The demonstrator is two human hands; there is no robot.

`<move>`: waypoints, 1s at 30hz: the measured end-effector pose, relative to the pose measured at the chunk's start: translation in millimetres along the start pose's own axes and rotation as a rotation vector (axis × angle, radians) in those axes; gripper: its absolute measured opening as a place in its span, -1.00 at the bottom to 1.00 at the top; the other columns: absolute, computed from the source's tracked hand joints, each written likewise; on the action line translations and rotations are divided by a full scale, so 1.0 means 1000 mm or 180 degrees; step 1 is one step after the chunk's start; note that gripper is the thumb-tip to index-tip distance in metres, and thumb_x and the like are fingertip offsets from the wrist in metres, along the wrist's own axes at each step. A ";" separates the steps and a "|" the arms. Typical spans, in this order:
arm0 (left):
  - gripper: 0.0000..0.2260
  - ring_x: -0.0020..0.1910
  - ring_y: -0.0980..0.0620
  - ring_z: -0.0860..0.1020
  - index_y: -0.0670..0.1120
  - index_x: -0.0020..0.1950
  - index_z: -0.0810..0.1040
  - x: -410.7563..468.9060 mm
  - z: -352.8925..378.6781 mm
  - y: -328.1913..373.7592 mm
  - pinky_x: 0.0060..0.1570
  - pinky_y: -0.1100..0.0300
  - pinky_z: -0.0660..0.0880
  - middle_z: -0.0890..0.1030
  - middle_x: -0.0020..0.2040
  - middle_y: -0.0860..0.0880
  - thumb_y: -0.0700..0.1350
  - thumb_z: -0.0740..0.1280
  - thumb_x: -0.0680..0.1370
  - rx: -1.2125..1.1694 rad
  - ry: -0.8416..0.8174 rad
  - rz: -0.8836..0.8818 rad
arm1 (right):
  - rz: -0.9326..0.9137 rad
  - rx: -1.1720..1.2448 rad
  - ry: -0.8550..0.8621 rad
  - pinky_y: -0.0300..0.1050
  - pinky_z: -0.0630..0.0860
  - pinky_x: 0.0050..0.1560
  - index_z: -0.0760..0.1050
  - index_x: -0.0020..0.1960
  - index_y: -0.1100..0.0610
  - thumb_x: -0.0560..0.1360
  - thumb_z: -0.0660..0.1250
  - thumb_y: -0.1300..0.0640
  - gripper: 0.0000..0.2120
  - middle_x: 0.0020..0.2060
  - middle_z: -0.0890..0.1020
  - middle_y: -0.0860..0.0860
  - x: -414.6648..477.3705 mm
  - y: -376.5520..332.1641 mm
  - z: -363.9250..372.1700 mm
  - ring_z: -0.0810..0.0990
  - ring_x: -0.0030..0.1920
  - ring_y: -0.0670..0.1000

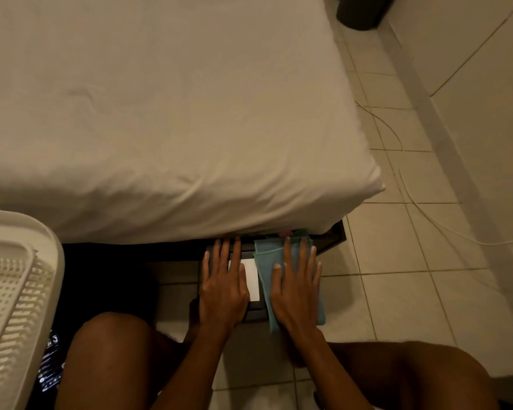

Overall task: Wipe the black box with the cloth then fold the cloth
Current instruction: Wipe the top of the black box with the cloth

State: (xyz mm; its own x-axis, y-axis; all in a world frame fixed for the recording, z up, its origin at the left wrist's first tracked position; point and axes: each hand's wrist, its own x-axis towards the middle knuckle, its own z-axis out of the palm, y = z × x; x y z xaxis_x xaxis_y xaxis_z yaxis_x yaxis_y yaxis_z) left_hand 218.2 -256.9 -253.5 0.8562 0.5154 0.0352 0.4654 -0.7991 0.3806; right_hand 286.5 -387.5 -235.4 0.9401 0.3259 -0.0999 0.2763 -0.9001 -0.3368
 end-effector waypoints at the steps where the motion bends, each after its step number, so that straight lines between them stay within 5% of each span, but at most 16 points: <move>1: -0.52 0.60 -0.01 0.06 -0.05 0.60 0.10 0.000 0.000 0.000 0.55 -0.05 0.05 0.17 0.59 -0.08 -0.02 -0.03 0.66 0.0003 0.0001 -0.0010 | 0.0025 0.0015 0.0022 0.18 -0.15 0.57 -0.16 0.62 -0.04 0.64 -0.05 -0.11 -0.40 0.61 -0.16 0.06 0.001 -0.003 0.000 -0.25 0.59 0.08; 7: -0.53 0.59 -0.04 0.10 -0.05 0.59 0.14 0.000 -0.001 0.001 0.55 -0.07 0.08 0.22 0.58 -0.09 -0.04 0.02 0.66 -0.0027 0.0007 0.0016 | -0.0485 -0.0062 -0.0342 0.16 -0.21 0.56 -0.21 0.60 -0.14 0.62 -0.12 -0.21 -0.41 0.60 -0.22 0.01 -0.023 0.014 -0.008 -0.30 0.58 0.04; 12: -0.53 0.60 -0.01 0.04 -0.04 0.60 0.09 0.001 0.000 0.001 0.56 -0.04 0.02 0.16 0.60 -0.06 -0.03 0.00 0.67 -0.0056 0.0002 -0.0033 | 0.0215 0.0053 0.0028 0.23 -0.10 0.56 -0.18 0.61 -0.09 0.64 -0.09 -0.18 -0.41 0.61 -0.13 0.08 0.008 -0.009 -0.001 -0.23 0.59 0.10; 16: -0.53 0.59 -0.02 0.06 -0.05 0.59 0.11 0.000 0.000 0.001 0.55 -0.06 0.06 0.17 0.59 -0.07 -0.04 -0.02 0.67 -0.0027 0.0006 0.0030 | -0.0520 -0.0023 -0.0267 0.13 -0.24 0.56 -0.19 0.60 -0.14 0.63 -0.06 -0.19 -0.40 0.61 -0.21 0.01 -0.022 0.009 -0.006 -0.29 0.59 0.04; 21: -0.52 0.60 0.01 0.02 -0.03 0.60 0.08 0.001 -0.001 0.002 0.56 -0.03 0.03 0.14 0.60 -0.05 -0.04 -0.01 0.67 -0.0060 0.0013 -0.0046 | 0.0353 0.0163 0.0068 0.21 -0.06 0.57 -0.08 0.60 -0.05 0.63 -0.12 -0.15 -0.43 0.61 -0.04 0.12 0.017 -0.005 -0.004 -0.17 0.60 0.12; 26: -0.53 0.60 0.00 0.04 -0.04 0.60 0.10 0.000 0.001 0.001 0.55 -0.06 0.06 0.16 0.60 -0.05 -0.03 -0.03 0.67 -0.0072 -0.0008 -0.0006 | -0.0462 0.0047 -0.0267 0.10 -0.22 0.56 -0.21 0.60 -0.14 0.63 -0.08 -0.21 -0.40 0.61 -0.19 0.03 -0.011 0.008 -0.006 -0.28 0.59 0.04; 30: -0.53 0.60 0.01 0.01 -0.03 0.60 0.08 0.002 0.000 0.002 0.56 -0.04 0.03 0.13 0.60 -0.05 -0.03 -0.03 0.67 -0.0099 -0.0012 -0.0052 | 0.0201 0.0083 -0.0027 0.17 -0.11 0.58 -0.12 0.61 -0.09 0.63 -0.06 -0.22 -0.39 0.61 -0.06 0.08 0.016 -0.005 -0.004 -0.21 0.60 0.08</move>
State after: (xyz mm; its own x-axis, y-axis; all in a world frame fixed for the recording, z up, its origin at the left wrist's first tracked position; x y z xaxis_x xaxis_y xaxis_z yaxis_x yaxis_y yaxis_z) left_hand 220.9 -257.0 -253.1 0.8494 0.5271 0.0254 0.4722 -0.7806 0.4095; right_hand 300.9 -378.5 -231.5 0.9538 0.2712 -0.1295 0.2110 -0.9112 -0.3538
